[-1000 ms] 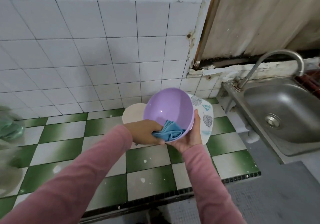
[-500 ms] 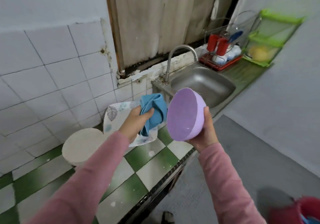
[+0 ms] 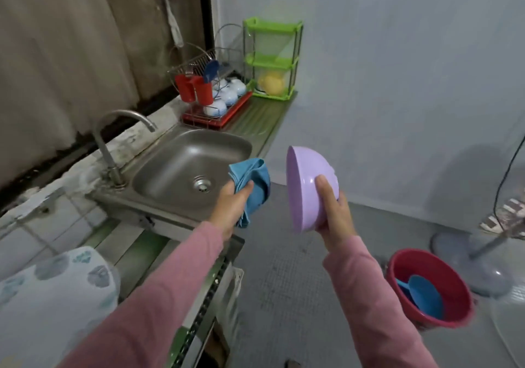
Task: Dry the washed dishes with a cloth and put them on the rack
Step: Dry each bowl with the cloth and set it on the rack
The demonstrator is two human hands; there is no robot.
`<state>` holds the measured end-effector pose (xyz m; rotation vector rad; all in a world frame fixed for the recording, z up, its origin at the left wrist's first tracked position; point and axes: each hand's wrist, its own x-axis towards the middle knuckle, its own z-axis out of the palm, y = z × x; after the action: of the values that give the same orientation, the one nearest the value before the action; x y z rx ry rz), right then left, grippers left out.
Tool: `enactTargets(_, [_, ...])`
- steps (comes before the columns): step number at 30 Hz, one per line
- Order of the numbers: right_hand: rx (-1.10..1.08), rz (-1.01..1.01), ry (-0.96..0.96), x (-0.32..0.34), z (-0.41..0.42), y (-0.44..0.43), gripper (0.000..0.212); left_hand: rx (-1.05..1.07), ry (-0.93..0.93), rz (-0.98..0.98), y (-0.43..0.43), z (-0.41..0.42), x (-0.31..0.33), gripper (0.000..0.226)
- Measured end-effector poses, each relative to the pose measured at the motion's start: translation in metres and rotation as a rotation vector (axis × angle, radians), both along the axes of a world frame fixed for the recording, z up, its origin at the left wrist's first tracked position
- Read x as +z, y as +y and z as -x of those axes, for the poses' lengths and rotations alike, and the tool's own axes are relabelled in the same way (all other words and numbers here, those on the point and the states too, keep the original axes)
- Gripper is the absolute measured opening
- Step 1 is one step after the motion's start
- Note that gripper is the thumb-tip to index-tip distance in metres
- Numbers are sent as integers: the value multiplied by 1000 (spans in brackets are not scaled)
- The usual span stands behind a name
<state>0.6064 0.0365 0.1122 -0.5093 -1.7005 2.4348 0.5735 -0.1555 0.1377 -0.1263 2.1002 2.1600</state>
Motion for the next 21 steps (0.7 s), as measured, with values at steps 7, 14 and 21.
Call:
enactTargets(7, [-97, -173, -28, 19, 85, 115, 90, -49, 59, -41, 130, 107, 10, 22])
enactTargets(14, [-143, -233, 15, 8, 161, 185, 99, -21, 38, -69, 209, 186, -18, 18])
enactTargets(21, [-90, -291, 15, -2, 293, 199, 103, 73, 25, -65, 231, 305, -27, 18])
